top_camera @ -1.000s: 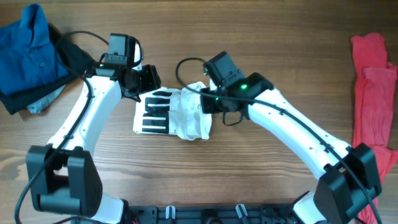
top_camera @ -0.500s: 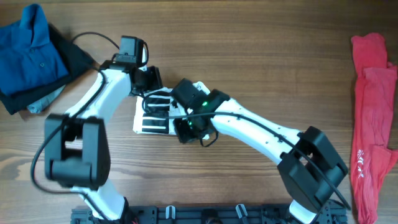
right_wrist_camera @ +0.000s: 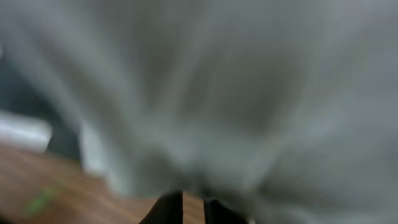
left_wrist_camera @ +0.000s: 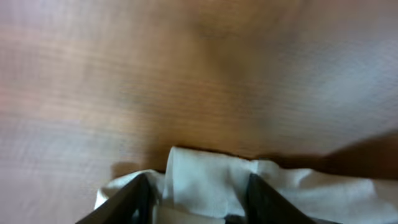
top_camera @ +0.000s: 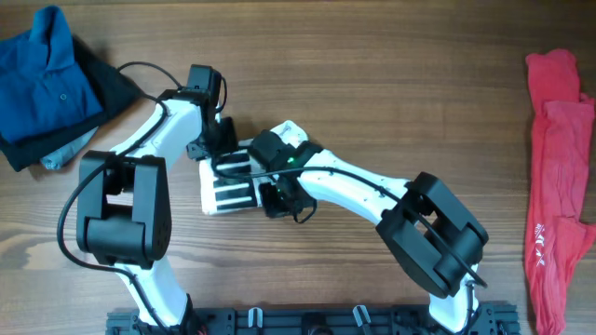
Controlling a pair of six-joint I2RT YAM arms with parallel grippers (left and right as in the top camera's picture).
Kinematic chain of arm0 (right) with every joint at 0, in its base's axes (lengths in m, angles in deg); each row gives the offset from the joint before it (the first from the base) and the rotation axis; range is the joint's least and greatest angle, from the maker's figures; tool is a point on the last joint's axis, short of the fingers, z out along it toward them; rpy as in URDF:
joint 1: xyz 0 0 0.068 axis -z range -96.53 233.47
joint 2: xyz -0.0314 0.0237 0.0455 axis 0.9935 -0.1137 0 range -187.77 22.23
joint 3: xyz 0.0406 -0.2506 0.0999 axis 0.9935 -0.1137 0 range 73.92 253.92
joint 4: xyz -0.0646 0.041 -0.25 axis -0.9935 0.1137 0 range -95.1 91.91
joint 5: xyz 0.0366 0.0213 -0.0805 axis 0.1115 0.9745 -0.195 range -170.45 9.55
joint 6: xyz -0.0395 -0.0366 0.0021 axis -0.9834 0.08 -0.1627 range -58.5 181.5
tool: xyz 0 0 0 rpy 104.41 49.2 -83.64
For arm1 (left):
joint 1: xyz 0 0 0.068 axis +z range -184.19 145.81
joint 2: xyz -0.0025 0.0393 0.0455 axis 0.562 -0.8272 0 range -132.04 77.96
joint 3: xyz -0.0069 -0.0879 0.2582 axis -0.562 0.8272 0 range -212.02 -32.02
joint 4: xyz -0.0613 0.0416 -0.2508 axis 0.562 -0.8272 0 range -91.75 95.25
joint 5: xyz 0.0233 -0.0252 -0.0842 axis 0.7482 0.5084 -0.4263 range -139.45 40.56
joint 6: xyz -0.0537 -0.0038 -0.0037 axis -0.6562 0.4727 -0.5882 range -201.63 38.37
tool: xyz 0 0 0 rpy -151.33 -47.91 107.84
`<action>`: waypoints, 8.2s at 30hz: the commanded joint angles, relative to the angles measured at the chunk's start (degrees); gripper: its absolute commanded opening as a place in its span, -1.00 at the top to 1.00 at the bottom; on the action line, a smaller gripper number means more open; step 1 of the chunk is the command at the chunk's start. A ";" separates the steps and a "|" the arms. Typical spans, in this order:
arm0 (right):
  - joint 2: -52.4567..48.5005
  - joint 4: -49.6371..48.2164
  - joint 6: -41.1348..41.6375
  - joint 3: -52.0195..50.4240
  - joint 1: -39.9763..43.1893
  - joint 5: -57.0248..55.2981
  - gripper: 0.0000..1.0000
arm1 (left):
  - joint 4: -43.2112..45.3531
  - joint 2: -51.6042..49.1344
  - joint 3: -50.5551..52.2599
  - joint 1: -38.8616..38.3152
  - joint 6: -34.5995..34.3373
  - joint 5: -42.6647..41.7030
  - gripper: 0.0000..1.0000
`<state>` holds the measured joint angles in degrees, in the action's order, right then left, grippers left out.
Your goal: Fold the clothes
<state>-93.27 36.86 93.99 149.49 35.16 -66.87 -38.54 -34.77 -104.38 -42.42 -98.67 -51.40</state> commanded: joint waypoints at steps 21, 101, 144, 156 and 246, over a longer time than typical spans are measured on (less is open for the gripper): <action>-0.52 -7.26 -9.81 0.13 15.04 -7.61 0.75 | -18.58 4.31 2.82 5.25 -5.95 0.20 0.13; 34.40 9.51 -4.92 0.13 15.41 -22.80 0.48 | 27.63 5.03 -23.37 39.26 11.50 -7.89 0.92; 34.40 14.10 -5.31 0.13 15.41 -21.29 0.49 | 30.14 1.09 -24.09 52.22 -4.15 -37.42 -1.00; 34.40 14.71 -4.87 0.13 15.39 -21.29 0.51 | 30.47 -0.33 -28.65 44.28 -2.62 -30.27 -0.99; 34.36 6.47 -0.74 0.13 19.93 -21.20 -0.60 | -17.33 7.54 -43.15 11.37 3.26 -5.05 -1.00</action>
<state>-59.75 44.77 93.38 149.40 52.10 -88.01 -51.74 -27.38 -147.50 -25.70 -94.86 -53.61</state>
